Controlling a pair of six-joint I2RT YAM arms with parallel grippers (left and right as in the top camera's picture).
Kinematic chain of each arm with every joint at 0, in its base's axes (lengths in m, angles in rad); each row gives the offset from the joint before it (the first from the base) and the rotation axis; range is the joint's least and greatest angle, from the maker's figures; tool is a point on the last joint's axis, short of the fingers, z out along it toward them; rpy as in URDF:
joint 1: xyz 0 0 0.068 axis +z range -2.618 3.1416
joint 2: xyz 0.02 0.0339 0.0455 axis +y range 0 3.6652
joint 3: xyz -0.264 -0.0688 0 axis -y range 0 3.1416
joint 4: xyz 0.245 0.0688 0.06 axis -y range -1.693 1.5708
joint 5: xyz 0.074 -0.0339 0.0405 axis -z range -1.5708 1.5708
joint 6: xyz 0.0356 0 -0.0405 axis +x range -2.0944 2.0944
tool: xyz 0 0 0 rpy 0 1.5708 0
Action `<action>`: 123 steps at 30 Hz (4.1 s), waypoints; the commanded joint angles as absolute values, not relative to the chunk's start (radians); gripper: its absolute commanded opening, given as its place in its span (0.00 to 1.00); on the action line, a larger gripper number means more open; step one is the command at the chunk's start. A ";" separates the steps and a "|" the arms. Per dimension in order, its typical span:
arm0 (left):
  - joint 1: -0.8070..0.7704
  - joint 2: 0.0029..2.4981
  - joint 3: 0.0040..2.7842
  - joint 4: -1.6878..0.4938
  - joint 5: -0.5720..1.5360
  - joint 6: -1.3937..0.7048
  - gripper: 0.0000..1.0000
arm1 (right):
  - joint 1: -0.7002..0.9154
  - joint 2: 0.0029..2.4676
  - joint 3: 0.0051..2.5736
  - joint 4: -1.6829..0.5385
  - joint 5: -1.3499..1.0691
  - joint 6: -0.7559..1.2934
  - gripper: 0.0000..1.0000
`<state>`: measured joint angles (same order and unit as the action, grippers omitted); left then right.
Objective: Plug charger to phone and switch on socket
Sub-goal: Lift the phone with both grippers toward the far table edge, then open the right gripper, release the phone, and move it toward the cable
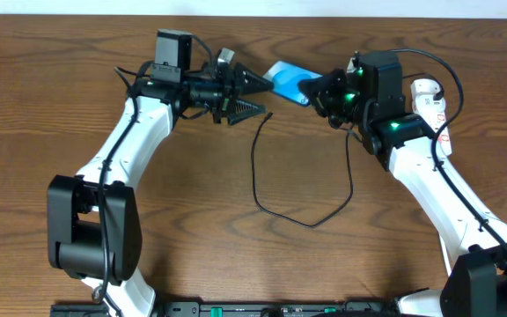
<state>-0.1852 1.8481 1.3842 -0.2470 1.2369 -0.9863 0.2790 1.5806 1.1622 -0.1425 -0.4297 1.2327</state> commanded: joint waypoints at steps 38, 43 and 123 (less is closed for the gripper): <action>-0.112 1.821 1.388 0.093 1.106 -1.498 0.54 | 0.455 1.550 1.182 0.142 -0.260 1.589 0.01; -0.108 1.821 1.388 0.236 1.106 -1.581 0.54 | 0.466 1.550 1.182 0.142 -0.260 1.644 0.01; -0.068 1.823 1.372 0.137 1.185 -1.242 0.07 | 0.504 1.550 1.182 0.073 -0.234 1.502 0.31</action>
